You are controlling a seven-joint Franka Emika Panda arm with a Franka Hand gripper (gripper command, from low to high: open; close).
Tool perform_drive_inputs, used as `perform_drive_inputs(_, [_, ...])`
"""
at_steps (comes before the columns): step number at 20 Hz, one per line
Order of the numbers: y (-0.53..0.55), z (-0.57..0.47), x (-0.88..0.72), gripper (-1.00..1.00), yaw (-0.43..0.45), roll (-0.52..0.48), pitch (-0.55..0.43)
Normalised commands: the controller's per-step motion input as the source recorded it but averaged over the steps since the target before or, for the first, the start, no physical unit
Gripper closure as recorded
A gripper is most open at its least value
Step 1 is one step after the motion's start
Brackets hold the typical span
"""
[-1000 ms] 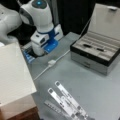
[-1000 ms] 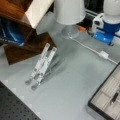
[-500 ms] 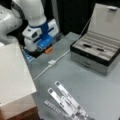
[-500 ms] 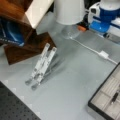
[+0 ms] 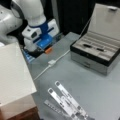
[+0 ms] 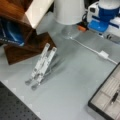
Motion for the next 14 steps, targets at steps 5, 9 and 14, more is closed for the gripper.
perform_drive_inputs(5, [-0.13,0.42,0.47,-1.0,0.115,-0.117,0.175])
perform_drive_inputs(9, [-0.15,0.34,0.57,-1.0,0.155,-0.214,0.16])
perform_drive_inputs(14, [-0.16,0.31,0.64,-1.0,0.132,-0.184,0.244])
